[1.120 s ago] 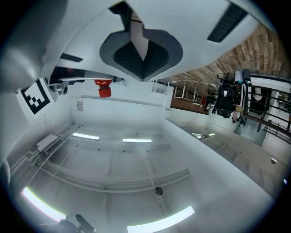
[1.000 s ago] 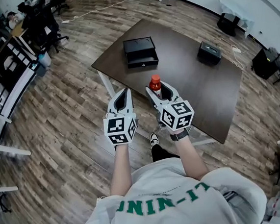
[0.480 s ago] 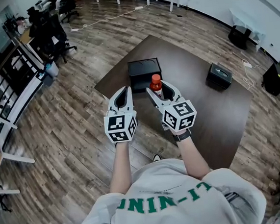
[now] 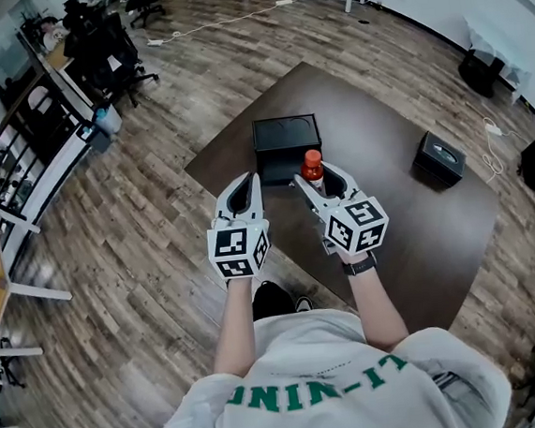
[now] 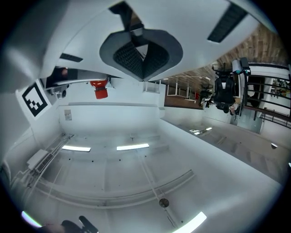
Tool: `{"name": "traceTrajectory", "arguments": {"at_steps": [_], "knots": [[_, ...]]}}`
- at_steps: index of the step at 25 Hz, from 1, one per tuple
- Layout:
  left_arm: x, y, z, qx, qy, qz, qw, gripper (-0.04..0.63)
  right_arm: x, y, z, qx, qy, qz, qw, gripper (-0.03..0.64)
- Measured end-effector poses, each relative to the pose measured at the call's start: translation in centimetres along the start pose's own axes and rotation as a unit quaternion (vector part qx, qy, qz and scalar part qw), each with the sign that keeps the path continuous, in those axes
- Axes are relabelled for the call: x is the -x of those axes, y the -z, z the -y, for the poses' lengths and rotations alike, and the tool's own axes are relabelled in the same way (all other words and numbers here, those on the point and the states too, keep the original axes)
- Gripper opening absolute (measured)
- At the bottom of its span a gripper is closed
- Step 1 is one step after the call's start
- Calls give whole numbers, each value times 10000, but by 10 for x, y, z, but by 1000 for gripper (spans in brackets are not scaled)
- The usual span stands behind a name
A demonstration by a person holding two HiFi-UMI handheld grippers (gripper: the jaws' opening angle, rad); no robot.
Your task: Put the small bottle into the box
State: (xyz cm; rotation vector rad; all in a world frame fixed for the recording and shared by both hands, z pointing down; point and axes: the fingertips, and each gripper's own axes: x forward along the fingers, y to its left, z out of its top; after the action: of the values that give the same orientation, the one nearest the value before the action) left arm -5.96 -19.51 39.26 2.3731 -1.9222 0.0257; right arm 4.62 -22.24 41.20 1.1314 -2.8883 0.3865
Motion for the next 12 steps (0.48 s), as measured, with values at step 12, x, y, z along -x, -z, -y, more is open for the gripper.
{"name": "traceTrajectory", "arguments": {"at_steps": [12], "knots": [[-121, 48, -70, 233, 155, -395, 9988, 11, -117, 52, 75, 348, 226, -850, 9955, 232]]}}
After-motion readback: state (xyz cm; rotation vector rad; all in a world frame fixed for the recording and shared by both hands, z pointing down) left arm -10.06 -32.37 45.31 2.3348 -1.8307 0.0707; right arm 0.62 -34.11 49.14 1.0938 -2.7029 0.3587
